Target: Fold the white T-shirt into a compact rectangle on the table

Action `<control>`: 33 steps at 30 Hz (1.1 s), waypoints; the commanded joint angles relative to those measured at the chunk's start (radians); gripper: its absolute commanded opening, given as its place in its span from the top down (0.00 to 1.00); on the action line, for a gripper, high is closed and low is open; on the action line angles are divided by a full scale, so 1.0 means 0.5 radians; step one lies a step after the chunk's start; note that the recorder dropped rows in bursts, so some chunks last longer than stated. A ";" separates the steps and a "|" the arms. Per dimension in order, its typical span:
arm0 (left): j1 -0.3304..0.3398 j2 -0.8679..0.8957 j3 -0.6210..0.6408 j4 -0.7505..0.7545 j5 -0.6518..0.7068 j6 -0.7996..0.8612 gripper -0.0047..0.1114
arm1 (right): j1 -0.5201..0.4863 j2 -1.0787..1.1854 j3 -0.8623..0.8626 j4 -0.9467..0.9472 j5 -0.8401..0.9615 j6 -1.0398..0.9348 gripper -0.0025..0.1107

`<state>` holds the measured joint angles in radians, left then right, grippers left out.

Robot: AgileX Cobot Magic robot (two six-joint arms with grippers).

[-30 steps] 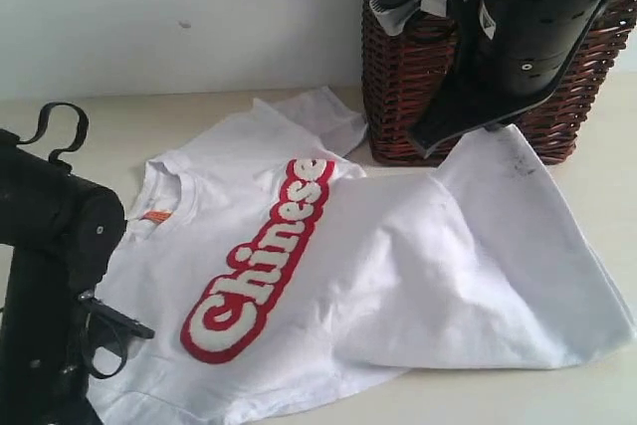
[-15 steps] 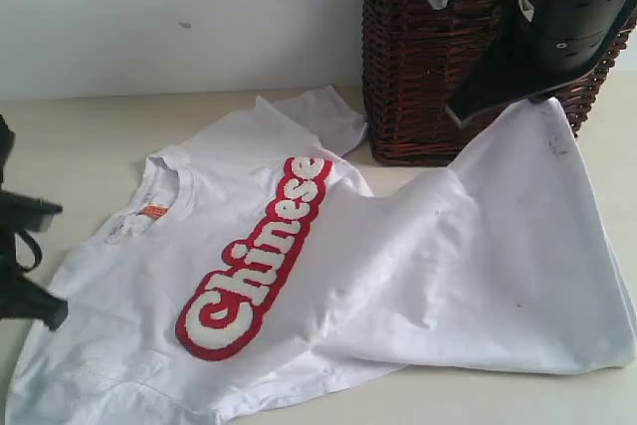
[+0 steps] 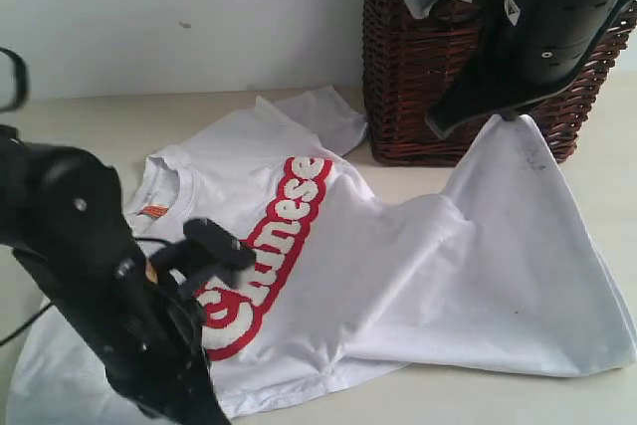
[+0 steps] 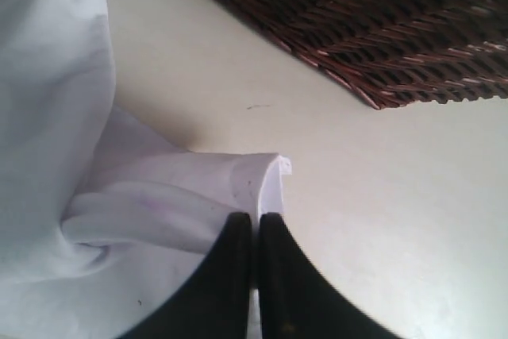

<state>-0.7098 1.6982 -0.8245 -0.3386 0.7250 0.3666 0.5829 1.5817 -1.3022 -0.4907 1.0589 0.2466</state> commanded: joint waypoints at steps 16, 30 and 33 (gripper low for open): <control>0.024 0.422 0.029 0.711 0.703 -0.541 0.96 | -0.009 -0.020 0.000 -0.521 0.021 0.244 0.98; 0.208 -0.159 -0.079 0.534 0.248 -0.391 0.96 | -0.009 -0.020 0.000 -0.437 0.014 0.241 0.98; 0.114 -0.284 -0.079 0.210 0.043 -0.096 0.96 | -0.009 -0.020 0.000 -0.424 0.011 0.240 0.98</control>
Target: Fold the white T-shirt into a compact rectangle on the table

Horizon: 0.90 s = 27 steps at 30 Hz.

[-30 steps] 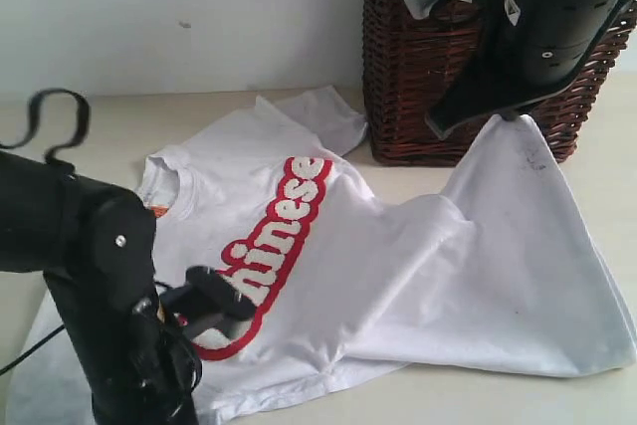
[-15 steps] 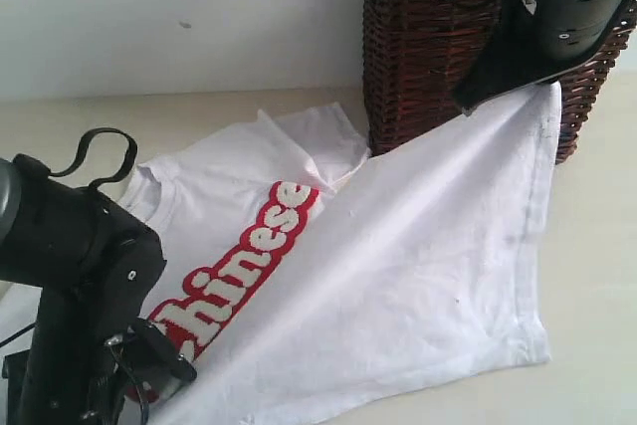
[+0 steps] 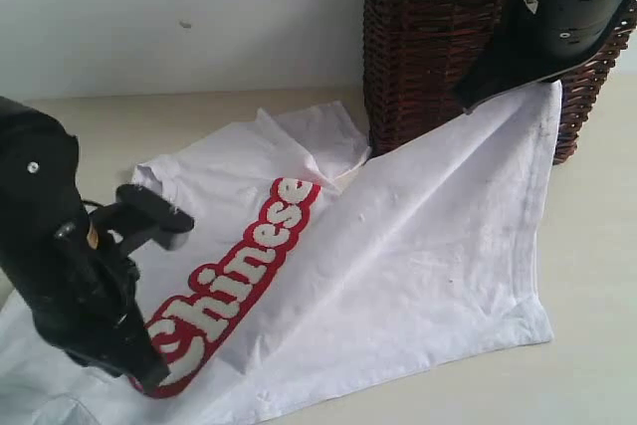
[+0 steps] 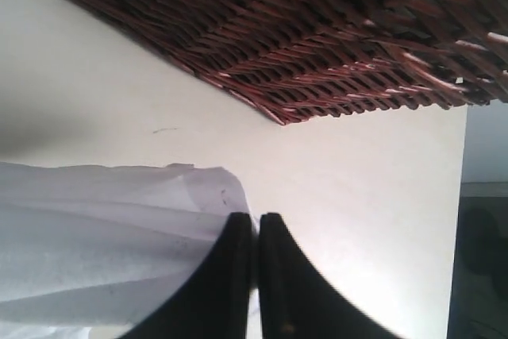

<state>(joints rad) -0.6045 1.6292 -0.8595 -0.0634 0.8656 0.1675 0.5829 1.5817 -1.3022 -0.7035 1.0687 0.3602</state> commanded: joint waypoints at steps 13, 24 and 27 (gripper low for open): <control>0.386 -0.138 -0.113 0.292 -0.621 -0.554 0.96 | -0.009 -0.020 0.141 0.516 0.246 -0.282 0.62; 0.465 0.266 -0.703 -0.076 -0.569 0.041 0.96 | -0.005 -0.020 0.619 1.026 0.148 -0.401 0.66; 0.467 0.499 -0.916 -0.258 -0.561 0.198 0.96 | -0.005 -0.023 0.615 1.041 0.166 -0.401 0.66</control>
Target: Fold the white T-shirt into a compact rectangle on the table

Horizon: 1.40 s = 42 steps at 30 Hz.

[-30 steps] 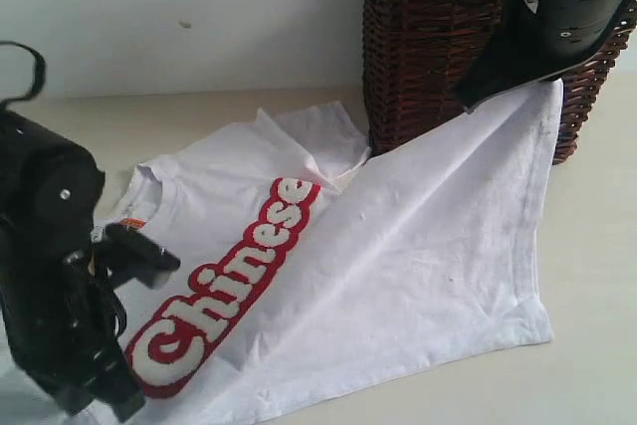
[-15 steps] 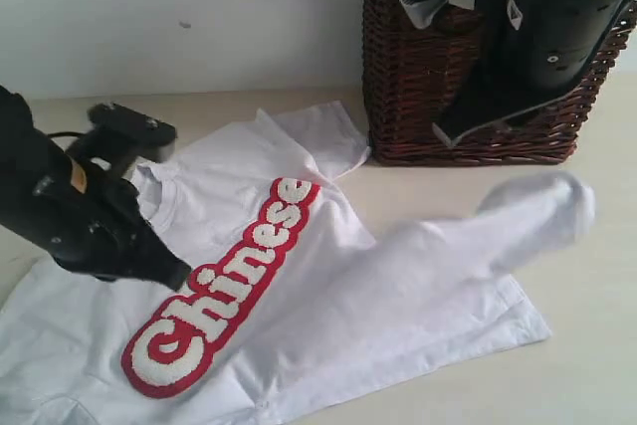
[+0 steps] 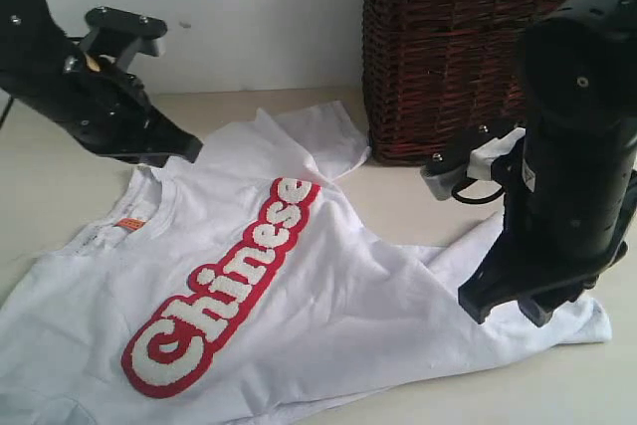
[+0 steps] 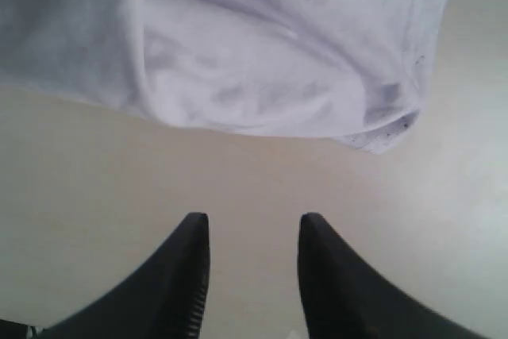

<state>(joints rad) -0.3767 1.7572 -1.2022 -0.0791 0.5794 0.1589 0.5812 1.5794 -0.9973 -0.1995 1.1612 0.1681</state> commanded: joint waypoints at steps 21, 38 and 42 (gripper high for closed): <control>0.757 1.151 -0.992 0.145 1.095 -0.186 0.96 | -0.002 -0.018 -0.060 -0.010 -0.092 -0.020 0.66; -0.260 0.650 -0.720 -0.971 0.513 1.386 0.70 | -0.002 -0.018 0.207 -0.563 -0.488 0.735 0.66; -0.459 0.769 -0.765 -0.746 0.261 1.268 0.53 | -0.002 -0.018 0.297 -0.676 -0.518 0.895 0.71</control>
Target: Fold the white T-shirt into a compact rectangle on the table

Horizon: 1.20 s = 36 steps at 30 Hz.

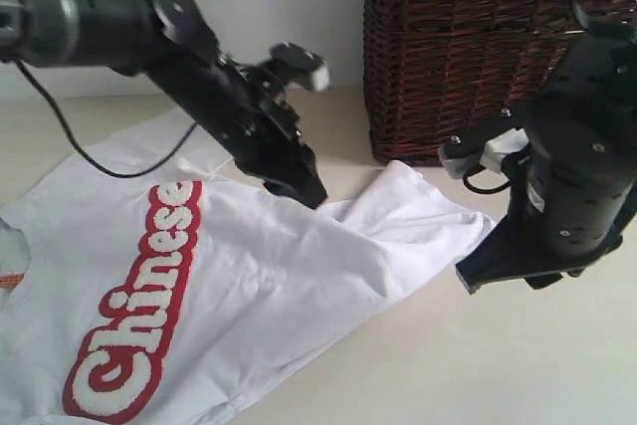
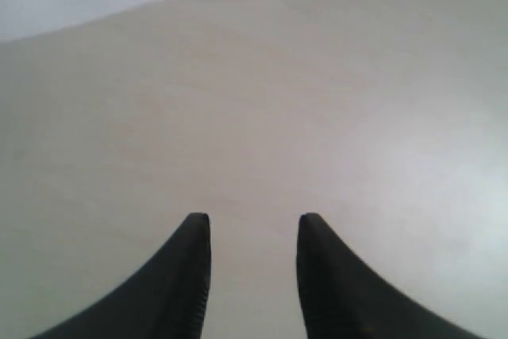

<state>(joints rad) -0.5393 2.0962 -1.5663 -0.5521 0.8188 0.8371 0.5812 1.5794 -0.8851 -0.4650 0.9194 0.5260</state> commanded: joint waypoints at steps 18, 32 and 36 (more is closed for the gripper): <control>-0.032 0.380 -0.590 0.460 0.336 -0.337 0.96 | -0.002 -0.018 0.103 -0.224 -0.213 0.218 0.90; 0.871 0.312 -0.543 -0.255 0.550 -0.290 0.96 | -0.002 -0.004 0.103 0.194 -0.908 -0.273 0.90; 0.919 0.328 -0.471 -0.255 0.557 -0.203 0.92 | -0.007 0.130 0.075 0.374 -1.184 -0.507 0.90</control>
<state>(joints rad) -0.0874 2.2653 -1.8167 -0.6599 1.0844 0.7024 0.5812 1.5984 -0.8355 -0.3288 0.4228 0.3495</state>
